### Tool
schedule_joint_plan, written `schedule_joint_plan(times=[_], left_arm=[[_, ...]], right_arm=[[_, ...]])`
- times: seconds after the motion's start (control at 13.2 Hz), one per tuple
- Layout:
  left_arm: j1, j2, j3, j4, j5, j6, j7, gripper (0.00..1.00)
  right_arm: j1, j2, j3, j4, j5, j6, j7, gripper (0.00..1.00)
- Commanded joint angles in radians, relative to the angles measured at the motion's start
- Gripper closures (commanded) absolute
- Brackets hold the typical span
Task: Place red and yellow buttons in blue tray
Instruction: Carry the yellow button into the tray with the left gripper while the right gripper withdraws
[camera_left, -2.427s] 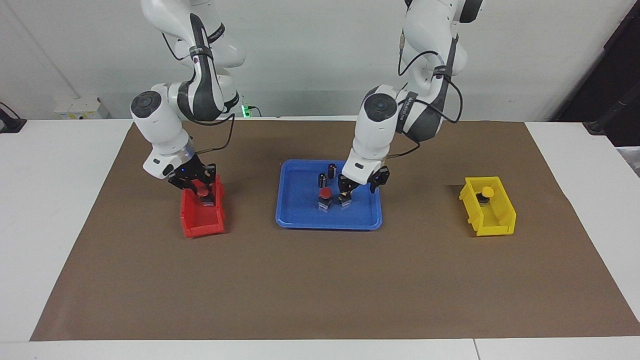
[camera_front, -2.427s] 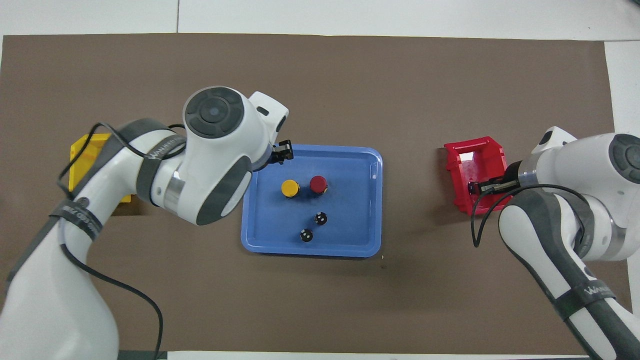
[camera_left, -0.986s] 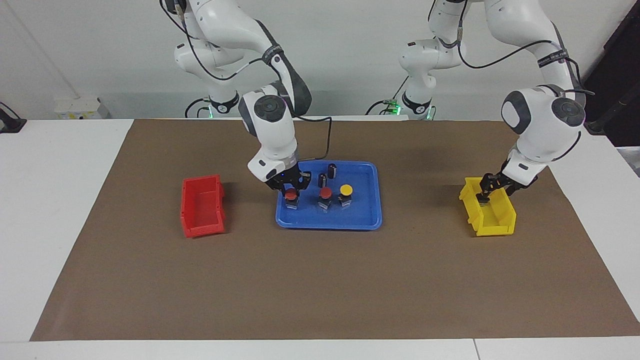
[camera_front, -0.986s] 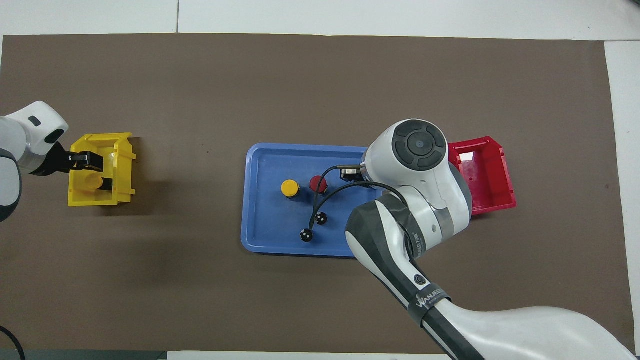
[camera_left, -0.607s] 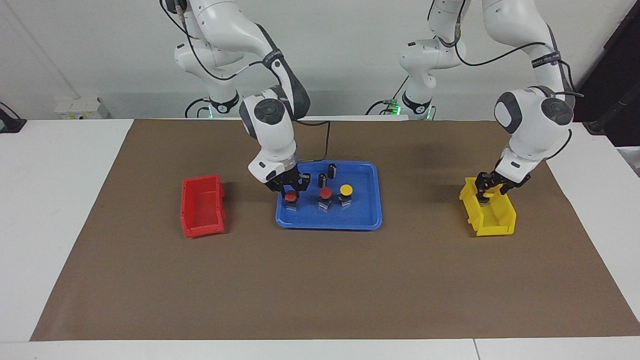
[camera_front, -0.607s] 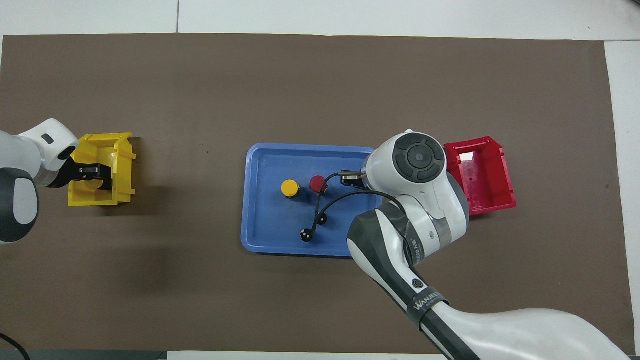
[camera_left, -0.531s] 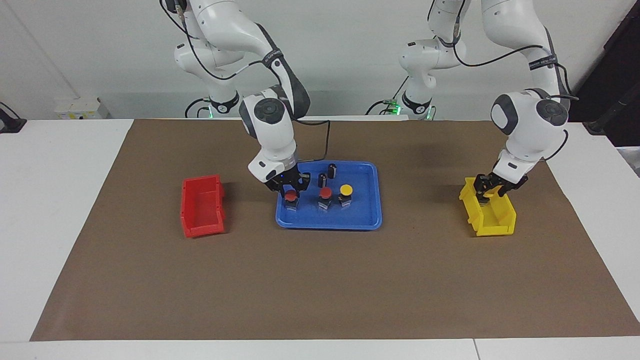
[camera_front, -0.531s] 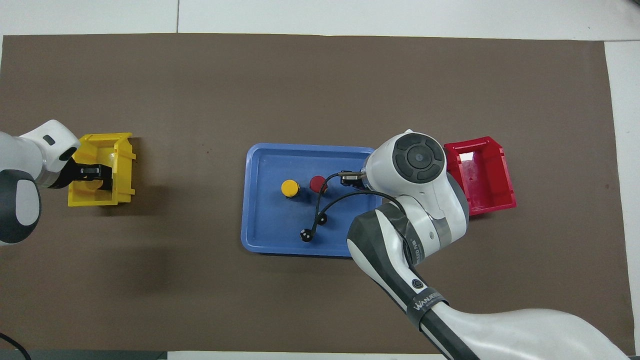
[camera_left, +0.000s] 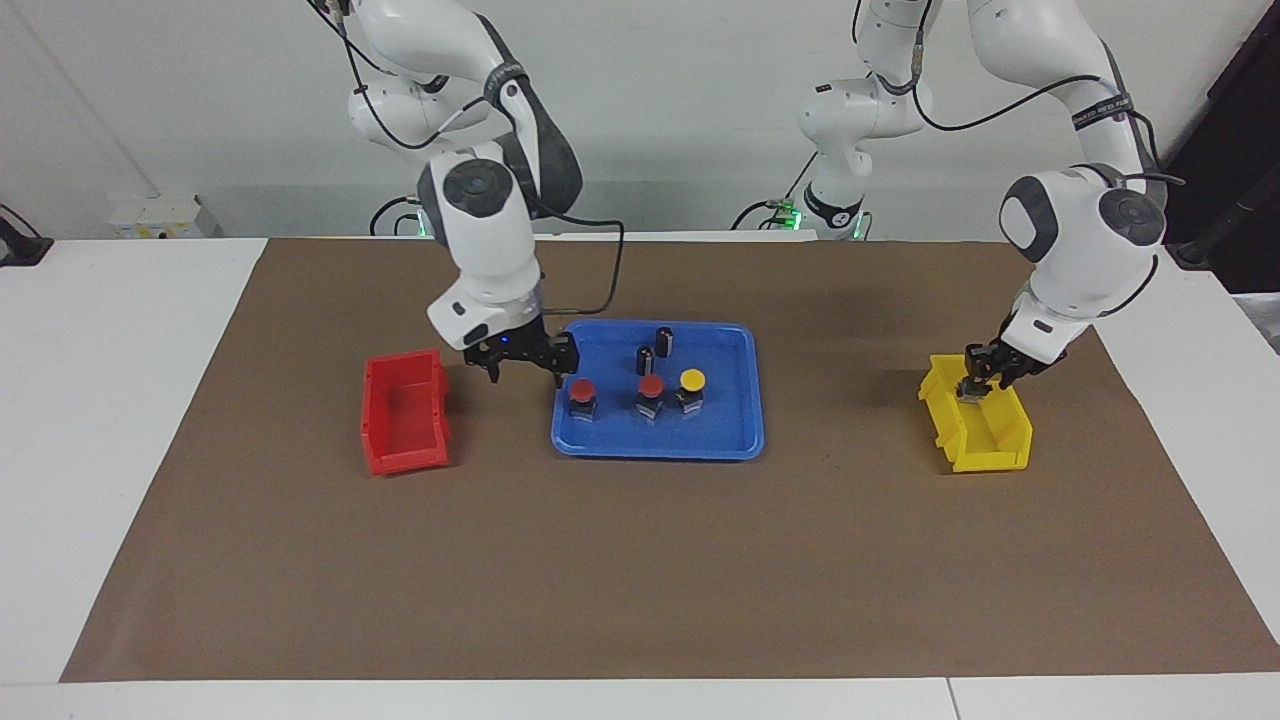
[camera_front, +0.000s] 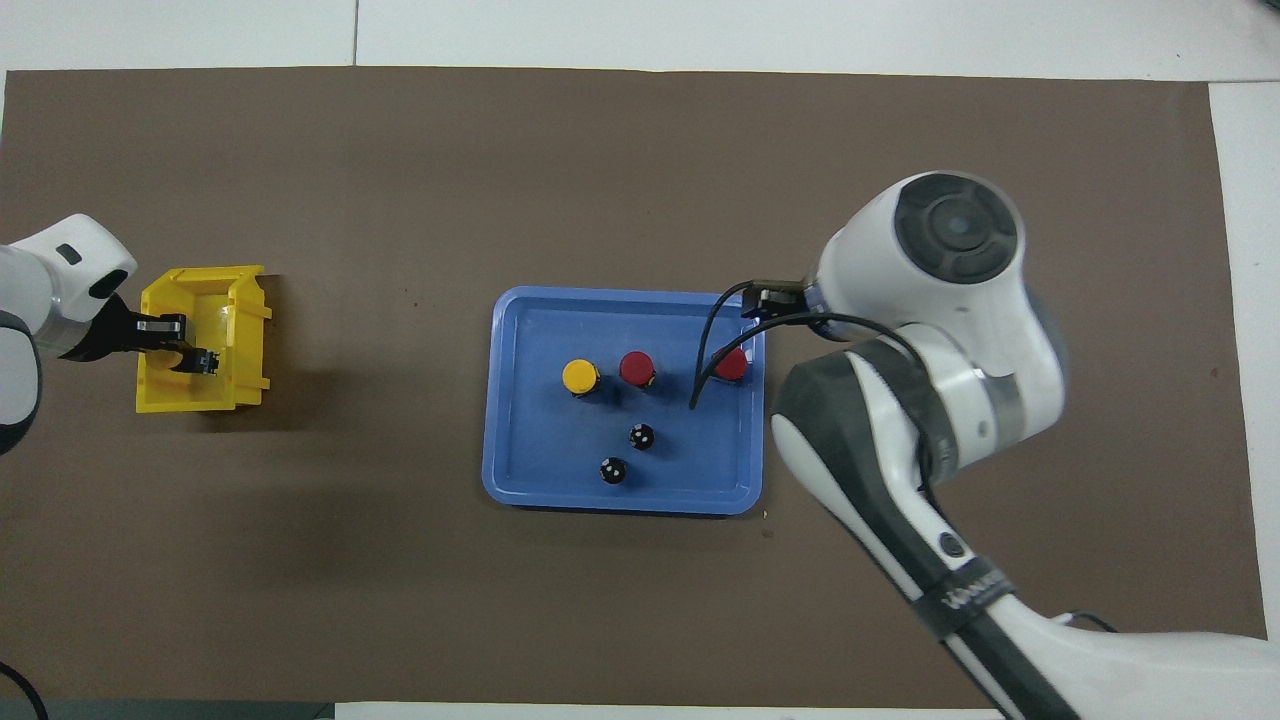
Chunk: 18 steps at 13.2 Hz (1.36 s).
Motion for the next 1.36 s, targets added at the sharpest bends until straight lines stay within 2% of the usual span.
schedule_joint_plan(times=[0.0, 0.15, 0.23, 0.3, 0.45, 0.61, 0.83, 0.99, 1.29], left_arm=[[-0.044, 0.024, -0.003, 0.141, 0.018, -0.156, -0.066, 0.99], [-0.151, 0.047, -0.006, 0.217, 0.015, -0.231, -0.242, 0.99], [-0.245, 0.047, -0.011, 0.208, 0.012, -0.198, -0.412, 0.99], [-0.314, 0.043, -0.012, 0.188, 0.006, -0.155, -0.515, 0.99], [-0.464, 0.058, -0.012, 0.183, -0.049, -0.123, -0.628, 0.99], [-0.566, 0.096, -0.012, 0.186, -0.053, -0.066, -0.709, 0.99], [-0.626, 0.139, -0.014, 0.154, -0.057, -0.025, -0.735, 0.99], [-0.666, 0.139, -0.012, 0.088, -0.057, 0.058, -0.761, 0.99], [-0.663, 0.166, -0.011, 0.083, -0.056, 0.081, -0.765, 0.99]], right_arm=[[-0.1, -0.13, 0.01, 0.019, 0.003, -0.141, -0.099, 0.0], [-0.18, -0.161, 0.008, 0.117, 0.007, -0.313, -0.163, 0.0], [-0.209, -0.153, 0.008, 0.186, 0.006, -0.403, -0.212, 0.0], [-0.232, -0.153, 0.006, 0.214, 0.0, -0.445, -0.261, 0.0], [-0.31, -0.149, 0.008, 0.236, 0.0, -0.458, -0.346, 0.0], [-0.332, -0.162, 0.006, 0.182, 0.001, -0.422, -0.386, 0.0], [-0.361, -0.202, 0.006, 0.104, 0.003, -0.389, -0.458, 0.0], [-0.368, -0.201, 0.006, 0.111, 0.001, -0.389, -0.471, 0.0], [-0.369, -0.204, 0.008, 0.107, 0.007, -0.394, -0.474, 0.0]])
